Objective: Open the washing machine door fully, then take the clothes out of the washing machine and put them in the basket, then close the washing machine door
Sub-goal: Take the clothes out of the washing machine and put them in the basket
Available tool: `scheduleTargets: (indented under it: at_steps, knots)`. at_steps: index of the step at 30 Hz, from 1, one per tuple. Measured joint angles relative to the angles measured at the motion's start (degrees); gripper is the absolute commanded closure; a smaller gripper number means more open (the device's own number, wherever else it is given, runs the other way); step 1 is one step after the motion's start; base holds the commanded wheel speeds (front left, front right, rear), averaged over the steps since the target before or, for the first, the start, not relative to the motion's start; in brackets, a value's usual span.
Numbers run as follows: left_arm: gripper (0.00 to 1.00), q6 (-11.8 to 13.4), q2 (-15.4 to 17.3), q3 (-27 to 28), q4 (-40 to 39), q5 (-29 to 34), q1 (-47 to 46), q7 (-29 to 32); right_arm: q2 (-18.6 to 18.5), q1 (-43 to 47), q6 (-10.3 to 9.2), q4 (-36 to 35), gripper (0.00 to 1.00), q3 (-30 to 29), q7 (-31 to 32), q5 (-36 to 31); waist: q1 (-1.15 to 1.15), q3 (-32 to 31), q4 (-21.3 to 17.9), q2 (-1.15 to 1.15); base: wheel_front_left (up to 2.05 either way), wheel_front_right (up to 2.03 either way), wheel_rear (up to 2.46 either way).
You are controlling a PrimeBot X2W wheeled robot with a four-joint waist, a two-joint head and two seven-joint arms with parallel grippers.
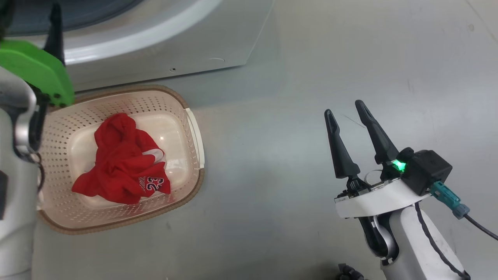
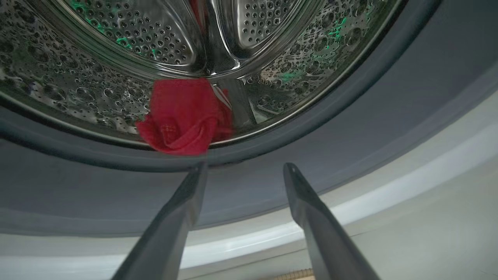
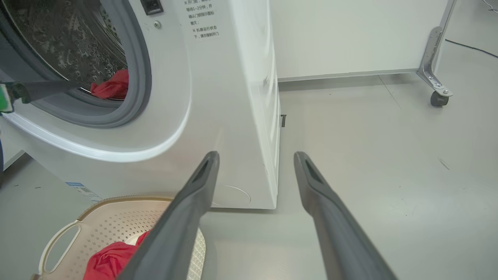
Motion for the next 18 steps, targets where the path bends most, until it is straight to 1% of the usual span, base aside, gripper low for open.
scheduleTargets:
  at_steps: [4, 5, 10, 15, 18]
  knots:
    - [0.00, 0.0, 4.1, 1.0, 0.9, 2.4, -5.2, 1.7, 0.0, -2.3, -0.19, -0.5, 0.00, 1.2, 0.0, 3.0, 0.00, 2.9, -1.7, 0.00, 0.00, 0.00, 0.00]
    - [0.00, 0.0, 5.0, 1.3, 1.2, 2.6, -6.3, 2.1, 0.0, -2.7, -0.62, -0.6, 0.00, 1.5, 0.0, 3.4, 0.01, 3.6, -2.2, 0.00, 0.00, 0.00, 0.00]
    - [0.00, 0.0, 9.1, 1.4, 2.4, 5.6, -11.3, 3.8, 0.0, -4.3, -1.16, -0.8, 0.00, 3.1, 0.0, 6.3, 0.01, 6.4, -5.0, 0.00, 0.00, 0.00, 0.00]
    - [0.00, -0.4, 12.0, 1.5, 4.0, 7.1, -15.9, 5.5, 0.0, -5.7, -2.04, -0.9, 0.00, 4.1, 0.0, 7.9, 0.01, 9.0, -7.6, 0.00, 0.00, 0.00, 0.00]
    - [0.00, -0.8, 13.7, 1.5, 5.2, 8.4, -18.1, 5.9, 0.0, -6.7, -2.14, -0.9, 0.00, 4.7, 0.0, 8.7, 0.00, 10.2, -9.1, 0.00, 0.00, 0.00, 0.00]
